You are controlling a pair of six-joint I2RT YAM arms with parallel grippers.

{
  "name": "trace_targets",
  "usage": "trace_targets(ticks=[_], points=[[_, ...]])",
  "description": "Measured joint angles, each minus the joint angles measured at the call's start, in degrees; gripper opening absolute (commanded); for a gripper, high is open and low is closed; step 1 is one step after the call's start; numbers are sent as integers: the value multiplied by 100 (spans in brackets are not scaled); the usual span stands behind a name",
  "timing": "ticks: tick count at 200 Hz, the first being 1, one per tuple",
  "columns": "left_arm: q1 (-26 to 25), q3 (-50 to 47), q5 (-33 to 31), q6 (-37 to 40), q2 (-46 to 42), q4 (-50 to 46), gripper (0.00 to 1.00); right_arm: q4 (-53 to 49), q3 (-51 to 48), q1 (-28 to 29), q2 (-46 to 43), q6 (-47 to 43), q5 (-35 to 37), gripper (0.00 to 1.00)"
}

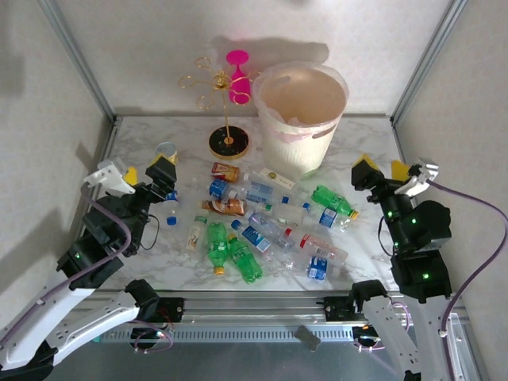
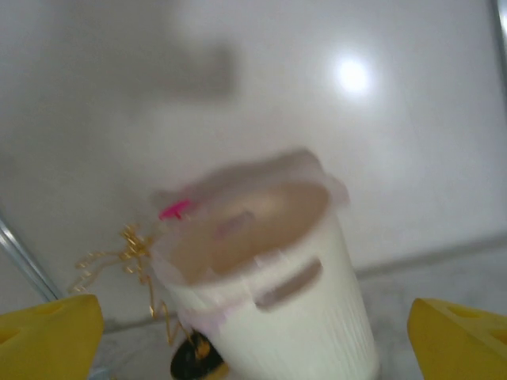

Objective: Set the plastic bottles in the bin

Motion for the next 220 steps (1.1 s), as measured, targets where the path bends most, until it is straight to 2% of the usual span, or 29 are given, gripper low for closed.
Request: trace_targets(ticks=[18, 39, 67, 88, 120, 137, 165, 192, 220], points=[[42, -42, -162, -483, 358, -605, 99, -496, -177, 11, 13, 251, -348, 99], [280, -35, 37, -798, 1198, -1139, 100, -946, -289, 33, 208, 396, -695, 99], [1222, 136, 673, -846, 2728, -1508, 100, -1193, -518, 35, 382, 411, -1060, 99], [1954, 131, 1196, -704, 3311, -1622, 100, -1364, -601, 74, 413, 358, -1425, 99], [2590, 109, 1637, -494, 3453, -1386, 100, -1268, -710, 76, 367, 492, -1696, 99], [2863, 210, 1705, -472, 3897, -1257, 100, -1191, -855, 74, 238, 557, -1840, 97], [3073, 22, 1950, -275, 4476, -754, 100, -1137, -977, 74, 144, 542, -2028, 90], [3394, -216, 2253, -120, 4636, -391, 98, -892, -1097, 76, 219, 551, -2535, 90], [3641, -166, 2435, 4, 5316, 20, 95, -664, -1239, 79, 212, 584, -3073, 90]])
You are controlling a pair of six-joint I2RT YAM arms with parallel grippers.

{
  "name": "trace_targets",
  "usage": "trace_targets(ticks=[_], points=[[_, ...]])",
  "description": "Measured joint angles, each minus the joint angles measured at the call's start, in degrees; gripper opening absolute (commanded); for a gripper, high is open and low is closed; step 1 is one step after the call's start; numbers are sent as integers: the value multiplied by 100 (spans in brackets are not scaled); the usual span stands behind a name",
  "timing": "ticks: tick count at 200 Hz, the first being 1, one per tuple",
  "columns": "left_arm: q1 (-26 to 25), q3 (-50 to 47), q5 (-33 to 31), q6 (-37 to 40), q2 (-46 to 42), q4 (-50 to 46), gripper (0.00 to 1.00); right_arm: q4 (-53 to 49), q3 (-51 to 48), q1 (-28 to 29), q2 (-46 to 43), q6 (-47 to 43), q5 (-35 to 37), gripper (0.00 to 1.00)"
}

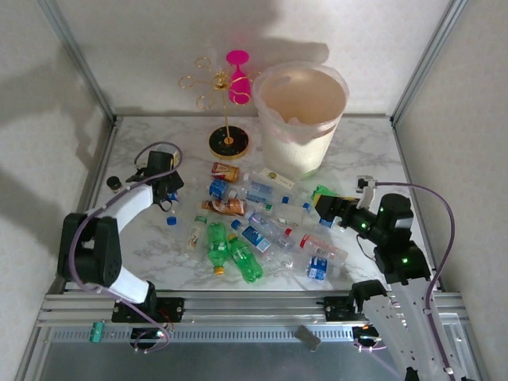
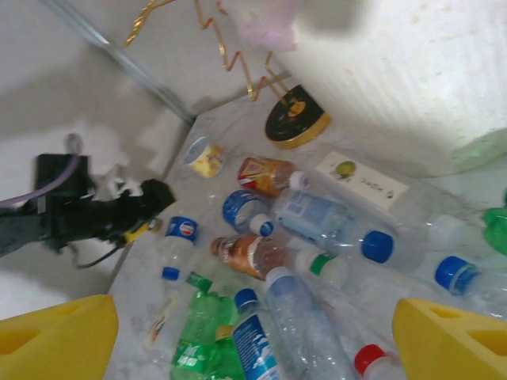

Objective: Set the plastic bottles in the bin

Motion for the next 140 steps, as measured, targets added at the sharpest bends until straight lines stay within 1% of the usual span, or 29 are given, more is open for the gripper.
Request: trace_targets(ticks=[16, 32, 48, 56, 61, 69, 85, 93, 105, 112, 120, 132, 140], points=[[33, 61, 208, 39, 516, 155, 94, 74, -2, 9, 28, -7, -153, 89], [35, 63, 422, 90, 798, 232, 92, 98, -2, 9, 70, -22, -229, 89], [37, 66, 555, 166, 911, 278, 85, 98, -15, 13, 103, -37, -306, 87], [44, 72, 599, 173, 931, 302, 81, 98, -31, 17, 105, -48, -321, 86], [48, 76, 632, 205, 933, 306, 76, 98, -44, 20, 101, -46, -334, 85], [72, 85, 669, 186, 933, 339, 72, 101, -79, 20, 92, -46, -339, 84], [122, 105, 732, 201, 933, 393, 57, 94, -153, 26, 87, -42, -319, 83], [144, 109, 741, 234, 931, 417, 53, 90, -179, 33, 94, -39, -284, 85], [166, 109, 758, 192, 929, 435, 45, 81, -197, 42, 107, 42, -190, 93], [179, 109, 776, 170, 920, 439, 44, 68, -197, 48, 127, 122, -90, 96], [186, 109, 793, 166, 896, 442, 44, 28, -186, 70, 157, 188, 55, 97], [186, 109, 811, 133, 820, 422, 44, -50, -166, 116, 181, 299, 262, 96], [186, 109, 824, 94, 730, 404, 44, -90, -160, 155, 170, 302, 363, 92]])
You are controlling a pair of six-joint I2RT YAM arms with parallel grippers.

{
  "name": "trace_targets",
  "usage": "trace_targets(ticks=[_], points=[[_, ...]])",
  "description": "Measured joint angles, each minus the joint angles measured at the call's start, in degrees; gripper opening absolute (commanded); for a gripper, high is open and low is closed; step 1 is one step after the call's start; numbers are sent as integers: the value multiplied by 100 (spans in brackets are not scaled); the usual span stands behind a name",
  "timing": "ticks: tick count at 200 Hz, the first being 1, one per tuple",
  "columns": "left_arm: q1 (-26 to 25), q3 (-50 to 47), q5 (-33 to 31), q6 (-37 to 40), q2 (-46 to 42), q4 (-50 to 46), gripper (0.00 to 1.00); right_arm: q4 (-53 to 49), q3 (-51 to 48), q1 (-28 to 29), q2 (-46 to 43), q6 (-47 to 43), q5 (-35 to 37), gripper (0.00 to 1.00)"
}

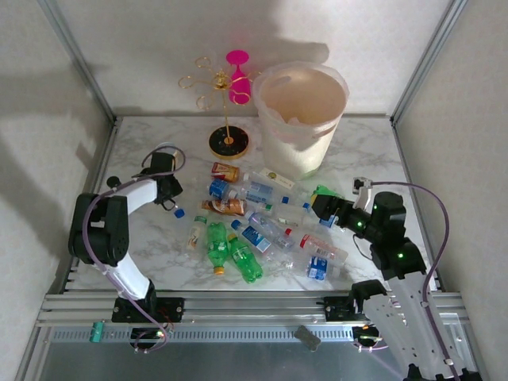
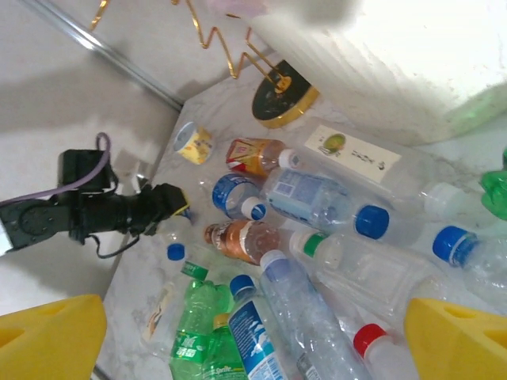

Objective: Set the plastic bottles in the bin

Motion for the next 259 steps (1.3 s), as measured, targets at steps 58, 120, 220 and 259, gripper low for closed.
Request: trace_targets(ticks=[58, 120, 220, 259], points=[[-229, -4, 367, -236, -2159, -70, 45, 55, 308, 363, 179, -293, -358, 81], [-2253, -496, 1665, 79, -4450, 1139, 48, 411, 1073, 3018, 1510, -66, 782, 92], [-3628, -579, 1373, 763, -5399, 1510, 45, 1867, 2052, 3812, 2363, -166, 828, 85], [-3630, -1071, 1355, 101, -5764, 2605, 45, 2404, 1591, 3947, 2610, -219, 153, 77]])
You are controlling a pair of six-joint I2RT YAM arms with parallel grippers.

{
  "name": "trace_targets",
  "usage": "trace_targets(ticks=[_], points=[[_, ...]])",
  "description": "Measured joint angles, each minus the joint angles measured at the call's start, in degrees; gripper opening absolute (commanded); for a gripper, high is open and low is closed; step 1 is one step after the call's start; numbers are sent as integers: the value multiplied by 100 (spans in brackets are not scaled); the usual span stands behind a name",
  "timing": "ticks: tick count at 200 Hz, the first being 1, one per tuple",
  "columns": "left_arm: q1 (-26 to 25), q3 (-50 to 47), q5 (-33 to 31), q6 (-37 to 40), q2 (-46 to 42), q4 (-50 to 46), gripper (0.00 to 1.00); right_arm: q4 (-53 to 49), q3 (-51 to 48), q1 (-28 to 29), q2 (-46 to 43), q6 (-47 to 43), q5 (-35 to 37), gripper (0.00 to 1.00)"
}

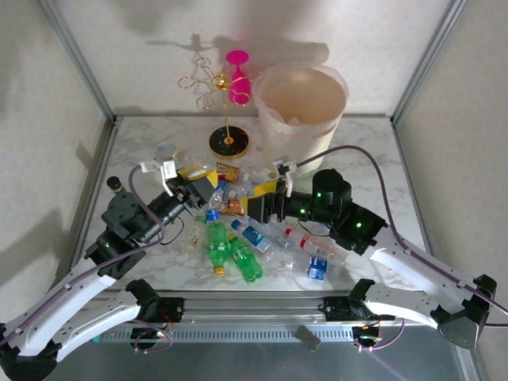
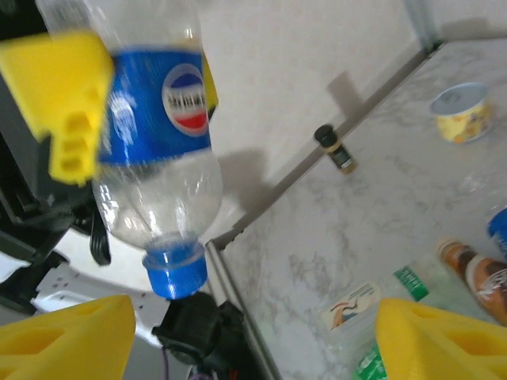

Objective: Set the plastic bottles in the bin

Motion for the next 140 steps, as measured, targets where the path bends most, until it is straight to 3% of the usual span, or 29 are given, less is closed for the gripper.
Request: trace_targets(ticks=[65, 140], points=[[-37, -212, 409, -839, 457, 1091, 45, 737, -13, 544, 533, -92, -553, 63], [-238, -212, 525, -946, 538, 1290, 45, 1176, -13, 544, 682, 20, -789, 30]])
